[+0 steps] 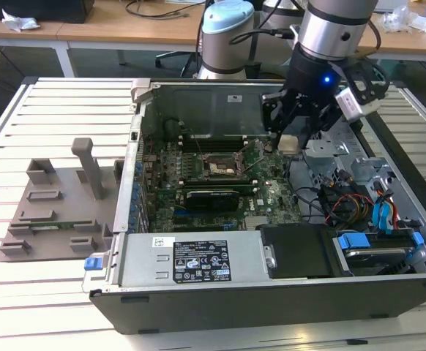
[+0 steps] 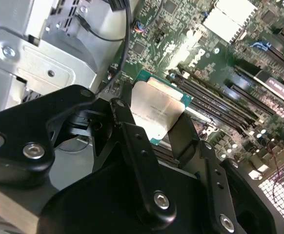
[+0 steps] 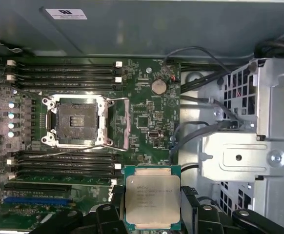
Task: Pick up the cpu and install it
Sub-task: 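Pick up the cpu and move it towards the insertion slot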
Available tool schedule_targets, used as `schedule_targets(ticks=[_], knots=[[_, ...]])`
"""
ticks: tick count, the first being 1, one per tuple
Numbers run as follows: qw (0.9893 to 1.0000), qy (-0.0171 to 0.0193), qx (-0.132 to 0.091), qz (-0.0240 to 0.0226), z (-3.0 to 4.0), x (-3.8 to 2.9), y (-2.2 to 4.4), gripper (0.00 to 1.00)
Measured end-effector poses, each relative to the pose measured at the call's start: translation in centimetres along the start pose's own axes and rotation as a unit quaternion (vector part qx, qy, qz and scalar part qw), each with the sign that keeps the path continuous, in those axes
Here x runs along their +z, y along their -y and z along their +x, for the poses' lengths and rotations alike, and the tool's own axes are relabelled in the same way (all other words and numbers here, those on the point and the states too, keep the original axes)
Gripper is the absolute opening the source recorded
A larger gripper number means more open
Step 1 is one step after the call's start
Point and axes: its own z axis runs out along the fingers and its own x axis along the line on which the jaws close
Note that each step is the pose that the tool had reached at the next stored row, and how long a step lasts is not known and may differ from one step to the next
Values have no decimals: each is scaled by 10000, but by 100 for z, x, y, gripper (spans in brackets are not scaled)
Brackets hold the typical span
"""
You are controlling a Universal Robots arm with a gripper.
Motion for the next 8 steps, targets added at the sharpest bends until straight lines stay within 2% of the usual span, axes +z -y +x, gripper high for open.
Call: schedule_targets(ticks=[8], knots=[[10000, 0, 1, 5, 46, 65, -128, 55]])
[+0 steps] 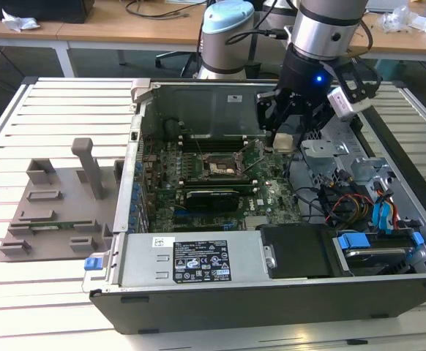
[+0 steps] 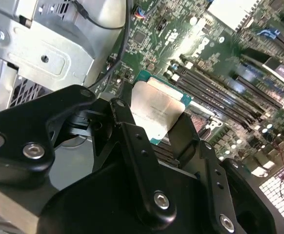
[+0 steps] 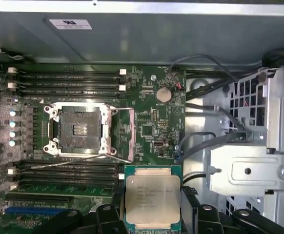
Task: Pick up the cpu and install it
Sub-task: 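Pick up the cpu and move it towards the insertion slot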
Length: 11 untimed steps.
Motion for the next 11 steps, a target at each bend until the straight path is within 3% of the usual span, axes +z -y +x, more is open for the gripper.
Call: schedule_targets(ticks=[6, 11], knots=[[10000, 0, 0, 6, 11, 57, -168, 55], [10000, 0, 0, 7, 9, 100, -269, 55]])
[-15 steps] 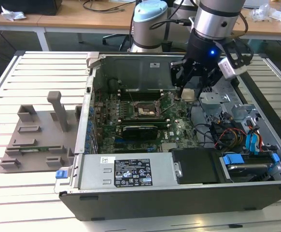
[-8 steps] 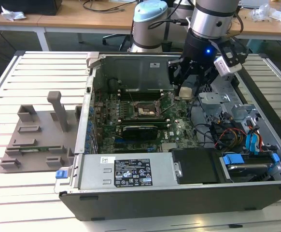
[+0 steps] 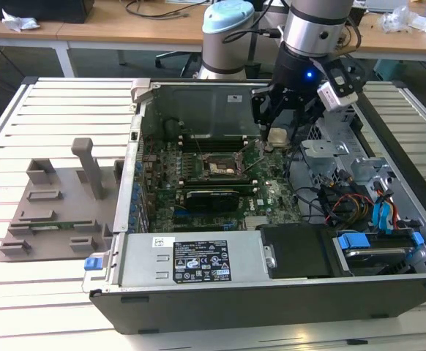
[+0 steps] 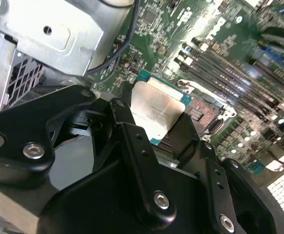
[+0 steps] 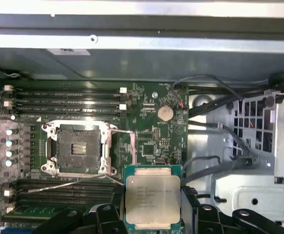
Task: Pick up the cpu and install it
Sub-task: 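Pick up the cpu and move it towards the insertion slot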
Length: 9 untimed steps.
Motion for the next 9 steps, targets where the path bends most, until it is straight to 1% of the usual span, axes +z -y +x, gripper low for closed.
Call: schedule_targets(ticks=[5, 8, 9], knots=[[10000, 0, 0, 1, -2, 39, -103, 55], [10000, 0, 0, 0, -3, 75, -192, 55], [10000, 0, 0, 2, 4, 82, -212, 55]])
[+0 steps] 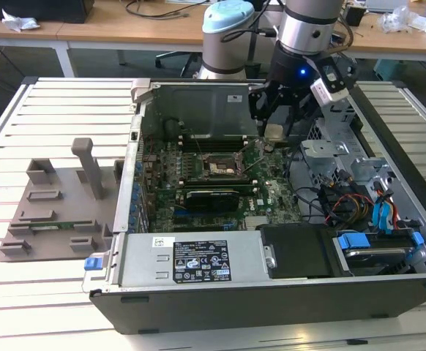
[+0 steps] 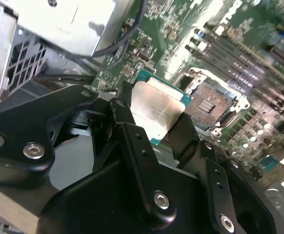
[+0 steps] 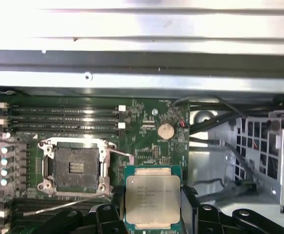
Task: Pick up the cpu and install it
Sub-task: 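Pick up the cpu and move it towards the insertion slot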
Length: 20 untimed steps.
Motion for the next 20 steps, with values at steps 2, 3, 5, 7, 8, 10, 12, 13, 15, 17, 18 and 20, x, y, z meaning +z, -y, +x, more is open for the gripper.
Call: schedule_targets(ticks=[2, 3, 5, 7, 8, 10, 12, 13, 15, 17, 18, 20], knots=[[10000, -1, 0, 4, 37, 12, -31, 55], [10000, -1, 1, 4, 61, 17, -39, 55], [10000, 0, 0, 5, 134, 29, -46, 55], [10000, 0, 0, 5, 213, 38, -48, 55], [10000, 0, 2, 5, 240, 41, -48, 55], [10000, 0, 1, 5, 386, 56, -50, 55], [10000, 0, 1, 5, 452, 64, -51, 55], [10000, 0, 0, 5, 486, 68, -51, 55], [10000, 0, 0, 5, 555, 76, -52, 55], [10000, -1, 1, 6, 594, 82, -53, 55], [10000, -1, 2, 6, 613, 85, -53, 55], [10000, -1, 0, 6, 640, 92, -54, 55]])
